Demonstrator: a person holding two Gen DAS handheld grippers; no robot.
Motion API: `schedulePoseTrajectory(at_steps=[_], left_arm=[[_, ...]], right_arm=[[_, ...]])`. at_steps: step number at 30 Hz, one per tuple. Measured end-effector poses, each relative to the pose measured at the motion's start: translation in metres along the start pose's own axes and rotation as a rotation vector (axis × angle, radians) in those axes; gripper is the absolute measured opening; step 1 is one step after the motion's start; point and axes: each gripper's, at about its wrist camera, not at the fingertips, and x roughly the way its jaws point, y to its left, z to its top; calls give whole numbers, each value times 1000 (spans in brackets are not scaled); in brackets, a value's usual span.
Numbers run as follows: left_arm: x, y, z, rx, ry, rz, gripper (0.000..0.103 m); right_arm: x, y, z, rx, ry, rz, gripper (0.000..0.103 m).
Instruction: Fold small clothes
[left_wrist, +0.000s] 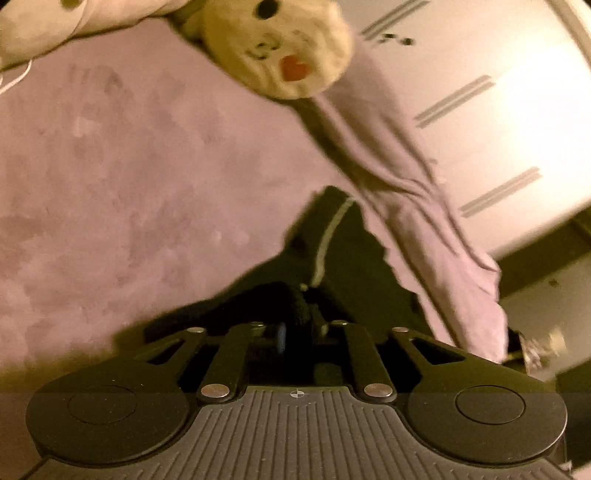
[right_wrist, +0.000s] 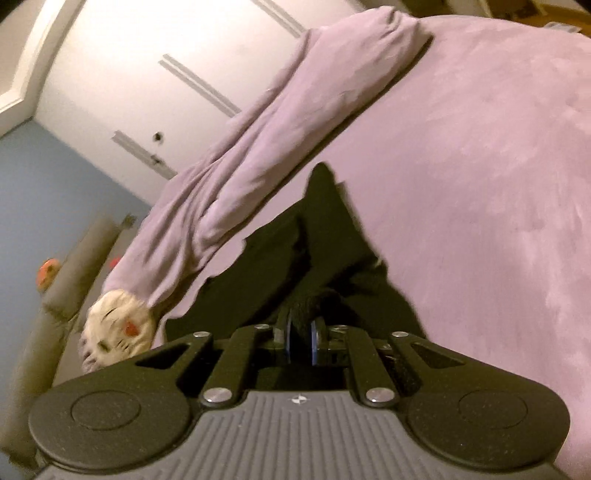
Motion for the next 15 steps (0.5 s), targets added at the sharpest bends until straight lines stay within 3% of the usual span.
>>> schedulePoseTrajectory(at_steps=[1, 3, 4, 9, 12, 15], left_arm=[[6, 2, 1, -13, -7, 13, 23], [16, 2, 2, -21, -22, 34, 51], [18, 3, 2, -8, -25, 35, 56], [9, 8, -2, 169, -10, 22, 72], [0, 9, -14, 355, 8, 39, 75], [-3, 5, -32, 557, 46, 64, 79]], right_arm=[[3, -1, 2, -17, -18, -24, 14], [0, -2, 4, -56, -55, -66, 23], [0, -3, 6, -82, -65, -76, 27], [-1, 0, -10, -370, 1, -151, 40], [10, 12, -31, -612, 53, -185, 42], [16, 24, -43, -718, 79, -173, 47]])
